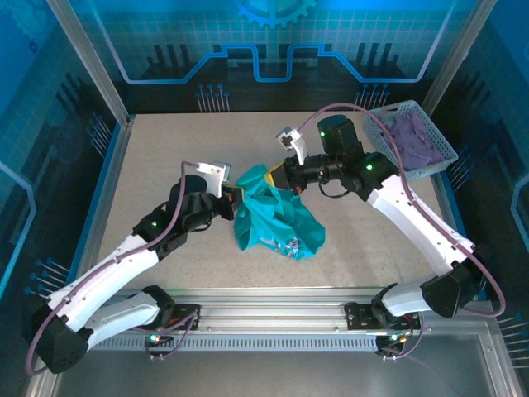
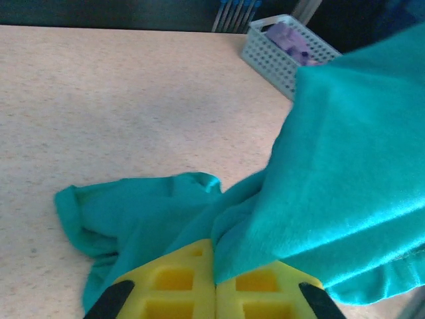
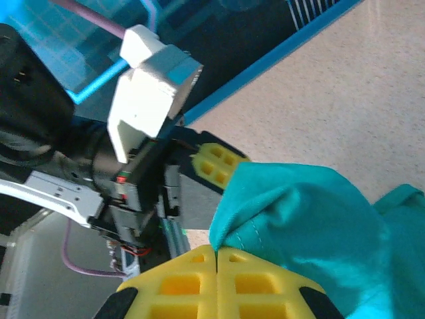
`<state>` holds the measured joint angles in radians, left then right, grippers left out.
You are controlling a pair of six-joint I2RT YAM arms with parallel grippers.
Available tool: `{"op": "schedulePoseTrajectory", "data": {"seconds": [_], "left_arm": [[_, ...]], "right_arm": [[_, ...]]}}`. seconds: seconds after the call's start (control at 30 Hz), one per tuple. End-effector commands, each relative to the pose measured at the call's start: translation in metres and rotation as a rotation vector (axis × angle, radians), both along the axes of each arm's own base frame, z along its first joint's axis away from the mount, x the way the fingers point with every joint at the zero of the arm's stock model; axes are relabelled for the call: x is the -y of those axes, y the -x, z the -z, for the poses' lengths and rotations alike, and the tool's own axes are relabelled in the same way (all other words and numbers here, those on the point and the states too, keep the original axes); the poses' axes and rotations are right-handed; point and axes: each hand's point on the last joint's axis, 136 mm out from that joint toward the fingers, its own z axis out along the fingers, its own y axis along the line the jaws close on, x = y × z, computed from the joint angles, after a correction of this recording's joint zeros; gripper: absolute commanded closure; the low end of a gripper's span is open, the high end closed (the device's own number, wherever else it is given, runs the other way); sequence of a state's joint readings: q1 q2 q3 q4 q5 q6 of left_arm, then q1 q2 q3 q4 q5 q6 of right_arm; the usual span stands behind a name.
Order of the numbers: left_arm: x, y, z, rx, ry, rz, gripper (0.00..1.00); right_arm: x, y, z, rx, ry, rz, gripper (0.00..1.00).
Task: Fold the inside-out t-shirt
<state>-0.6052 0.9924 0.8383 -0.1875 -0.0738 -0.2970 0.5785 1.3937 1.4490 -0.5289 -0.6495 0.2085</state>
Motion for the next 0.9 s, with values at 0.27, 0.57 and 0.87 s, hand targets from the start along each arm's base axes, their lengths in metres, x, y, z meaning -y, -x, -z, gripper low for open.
{"op": "schedulePoseTrajectory", "data": {"seconds": [0.27, 0.57, 0.87], "left_arm": [[-0.013, 0.01, -0.015, 0.048, -0.027, -0.023, 0.52], [0.016, 0.043, -0.044, 0.149, 0.045, 0.153, 0.49], [0.034, 0.008, -0.029, 0.129, -0.054, 0.11, 0.54]], "right_arm": [[-0.014, -0.005, -0.002, -0.106, -0.12, -0.026, 0.97], [-0.019, -0.016, 0.002, -0.155, -0.135, 0.011, 0.98], [-0.02, -0.013, 0.001, -0.178, -0.15, 0.0, 0.98]]}}
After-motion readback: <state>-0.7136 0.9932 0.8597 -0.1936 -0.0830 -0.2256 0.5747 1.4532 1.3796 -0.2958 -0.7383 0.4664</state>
